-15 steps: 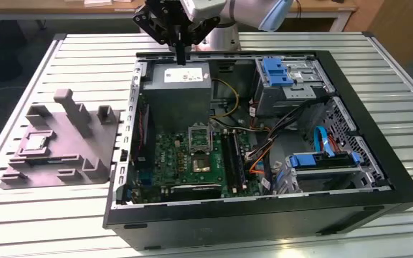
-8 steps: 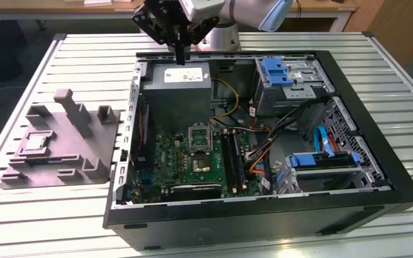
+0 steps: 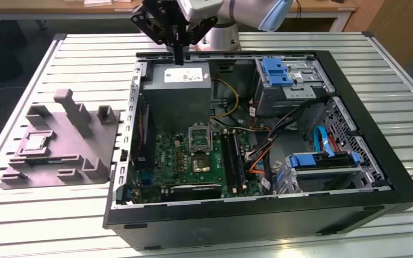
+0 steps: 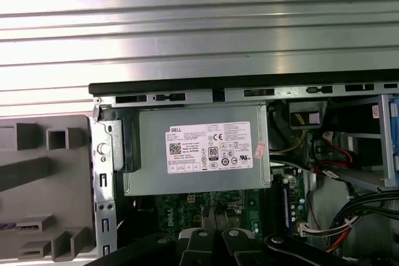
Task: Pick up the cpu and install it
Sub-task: 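Reach for the cpu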
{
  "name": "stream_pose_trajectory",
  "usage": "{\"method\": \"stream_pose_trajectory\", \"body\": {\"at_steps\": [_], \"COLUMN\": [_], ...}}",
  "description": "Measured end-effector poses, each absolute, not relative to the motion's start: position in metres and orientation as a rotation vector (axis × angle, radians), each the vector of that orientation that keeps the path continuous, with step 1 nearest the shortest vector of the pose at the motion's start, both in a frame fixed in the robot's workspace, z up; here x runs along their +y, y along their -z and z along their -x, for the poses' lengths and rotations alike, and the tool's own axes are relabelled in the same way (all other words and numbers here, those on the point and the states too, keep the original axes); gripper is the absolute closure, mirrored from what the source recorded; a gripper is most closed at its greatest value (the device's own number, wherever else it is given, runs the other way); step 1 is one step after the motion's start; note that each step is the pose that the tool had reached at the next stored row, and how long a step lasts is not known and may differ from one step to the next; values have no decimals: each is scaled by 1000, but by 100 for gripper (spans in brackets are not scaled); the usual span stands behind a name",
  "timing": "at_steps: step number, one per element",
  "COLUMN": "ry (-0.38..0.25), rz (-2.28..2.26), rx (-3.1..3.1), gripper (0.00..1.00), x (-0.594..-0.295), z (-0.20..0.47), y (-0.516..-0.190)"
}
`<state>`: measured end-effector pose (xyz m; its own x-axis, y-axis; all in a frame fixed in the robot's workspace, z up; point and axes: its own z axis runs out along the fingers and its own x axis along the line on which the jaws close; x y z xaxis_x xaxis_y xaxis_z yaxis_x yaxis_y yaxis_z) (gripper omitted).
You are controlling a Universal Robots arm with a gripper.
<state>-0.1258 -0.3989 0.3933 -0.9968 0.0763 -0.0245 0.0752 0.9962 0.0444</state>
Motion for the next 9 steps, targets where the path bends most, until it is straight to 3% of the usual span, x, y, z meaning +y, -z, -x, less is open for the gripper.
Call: {"method": "stream_pose_trajectory", "body": {"at_steps": [9], "ry": [-68], "rz": [-118], "rx": [3112], "gripper": [89], "x": [-399], "z": [128], "y": [-393]}}
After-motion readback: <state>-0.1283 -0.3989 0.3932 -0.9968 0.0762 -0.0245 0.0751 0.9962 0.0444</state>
